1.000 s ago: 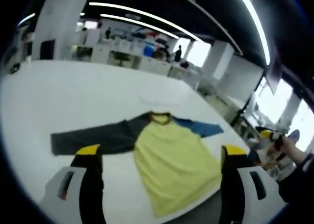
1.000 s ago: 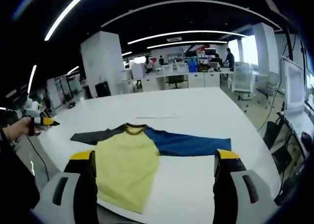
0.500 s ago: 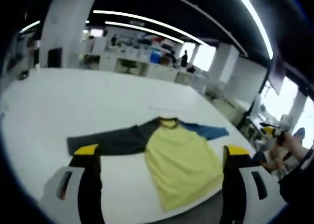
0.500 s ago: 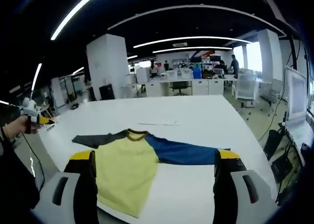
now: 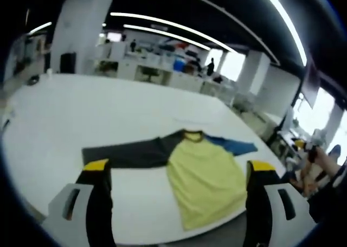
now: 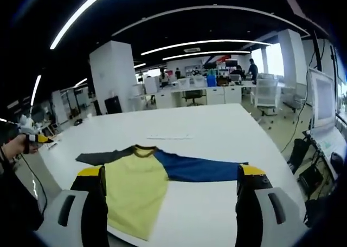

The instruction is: Fold the garment on the visible template until the final outline fits inside the template.

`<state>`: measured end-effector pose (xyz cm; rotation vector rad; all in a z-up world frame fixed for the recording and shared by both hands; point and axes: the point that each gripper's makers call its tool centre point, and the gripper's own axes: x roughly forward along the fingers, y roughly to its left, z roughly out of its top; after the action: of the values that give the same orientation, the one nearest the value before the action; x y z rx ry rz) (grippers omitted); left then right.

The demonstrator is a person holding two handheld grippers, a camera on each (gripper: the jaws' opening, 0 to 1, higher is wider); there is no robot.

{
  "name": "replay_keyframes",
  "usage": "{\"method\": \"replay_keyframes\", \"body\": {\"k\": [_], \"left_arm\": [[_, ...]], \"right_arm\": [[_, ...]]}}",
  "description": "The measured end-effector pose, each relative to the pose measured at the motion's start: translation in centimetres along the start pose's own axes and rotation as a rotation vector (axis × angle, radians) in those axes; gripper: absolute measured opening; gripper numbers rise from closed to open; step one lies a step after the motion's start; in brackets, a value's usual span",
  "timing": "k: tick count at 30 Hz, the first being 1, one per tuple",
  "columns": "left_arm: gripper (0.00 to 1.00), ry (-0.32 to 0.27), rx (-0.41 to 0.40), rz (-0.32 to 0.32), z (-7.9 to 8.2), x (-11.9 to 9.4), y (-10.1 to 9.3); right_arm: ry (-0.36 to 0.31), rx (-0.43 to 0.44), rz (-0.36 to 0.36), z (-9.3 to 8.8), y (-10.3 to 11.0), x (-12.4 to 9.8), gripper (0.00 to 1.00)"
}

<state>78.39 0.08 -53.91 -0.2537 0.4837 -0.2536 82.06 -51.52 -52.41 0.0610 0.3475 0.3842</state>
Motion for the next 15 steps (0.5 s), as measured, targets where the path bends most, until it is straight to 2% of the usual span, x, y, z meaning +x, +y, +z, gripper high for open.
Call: {"method": "replay_keyframes", "body": {"k": [5,9,12,13,15], "left_arm": [[1.0,-0.012,0.025,-0.005,1.5,0.6,-0.6],[0.99,-0.028,0.034,-0.021,2.7,0.8,-1.0],[0.99,-0.082,0.008,-0.021,4.0,0.6,-0.9],[0.99,-0.08,-0.02,-0.019,4.0,0.6,-0.6],[0.98,-0.078,-0.013,-0.012,4.1,0.5,-0.7]], "right_arm": [[0.0,-0.032,0.03,0.1,0.9,1.3,1.0],[0.013,-0.037,0.026,0.3,1.0,1.8,1.0],[0.019,-0.061,0.038,1.0,1.3,1.9,1.0],[-0.009,-0.093,0.036,1.7,1.2,1.9,1.0],[-0.021,-0.079,0.038,1.8,1.0,2.0,1.0]]}}
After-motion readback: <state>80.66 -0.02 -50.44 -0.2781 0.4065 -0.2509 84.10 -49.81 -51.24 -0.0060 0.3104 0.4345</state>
